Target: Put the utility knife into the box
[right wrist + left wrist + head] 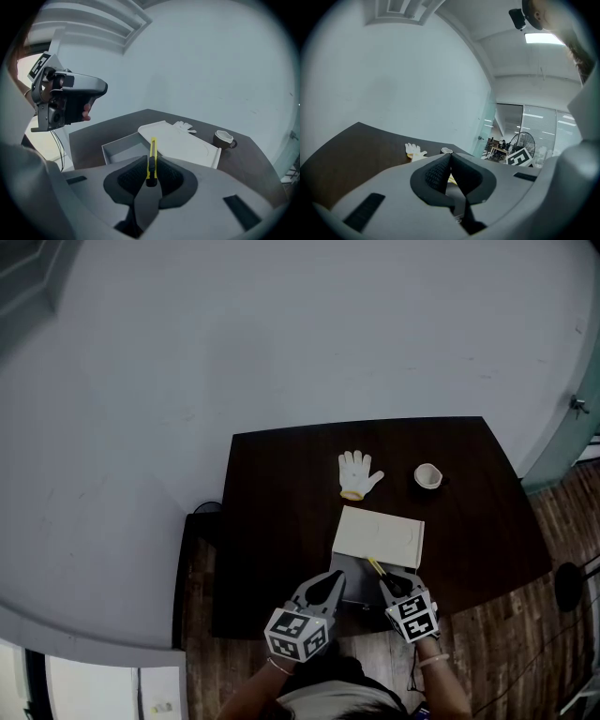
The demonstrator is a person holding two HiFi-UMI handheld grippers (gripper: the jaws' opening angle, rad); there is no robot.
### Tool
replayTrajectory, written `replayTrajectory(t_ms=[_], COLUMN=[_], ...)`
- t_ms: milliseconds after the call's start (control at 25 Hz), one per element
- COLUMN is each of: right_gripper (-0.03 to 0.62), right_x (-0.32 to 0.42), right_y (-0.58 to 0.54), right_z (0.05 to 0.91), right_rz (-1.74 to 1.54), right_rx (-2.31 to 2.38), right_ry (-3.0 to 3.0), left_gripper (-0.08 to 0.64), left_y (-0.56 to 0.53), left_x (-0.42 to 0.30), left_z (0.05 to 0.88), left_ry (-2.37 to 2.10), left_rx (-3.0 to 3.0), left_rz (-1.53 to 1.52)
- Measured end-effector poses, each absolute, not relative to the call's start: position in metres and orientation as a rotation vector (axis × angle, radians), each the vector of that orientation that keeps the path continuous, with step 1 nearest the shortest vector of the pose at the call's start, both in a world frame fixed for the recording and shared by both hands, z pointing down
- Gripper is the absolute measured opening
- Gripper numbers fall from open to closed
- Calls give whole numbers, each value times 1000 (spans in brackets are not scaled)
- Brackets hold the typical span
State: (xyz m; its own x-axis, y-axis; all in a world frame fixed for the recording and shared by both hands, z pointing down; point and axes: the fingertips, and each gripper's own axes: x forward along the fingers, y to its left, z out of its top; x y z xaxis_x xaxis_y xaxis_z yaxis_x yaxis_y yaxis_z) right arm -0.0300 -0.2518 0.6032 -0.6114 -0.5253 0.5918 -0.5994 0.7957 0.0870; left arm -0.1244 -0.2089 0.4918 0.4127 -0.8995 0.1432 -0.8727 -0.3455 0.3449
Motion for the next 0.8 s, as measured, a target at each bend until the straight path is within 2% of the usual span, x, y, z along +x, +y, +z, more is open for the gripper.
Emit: replayTrajectory(t_ms=[800], right_gripper=[69], right_x=[-63], right_y=[-263], right_z=[650], right_rz=[100], right_rx=[535], right_ry=[-2246], left_gripper=[18], left_y=[-216], left_x=[-131], left_z=[500], left_ry=[-1524], left_rx=[2284], left_rz=[-82])
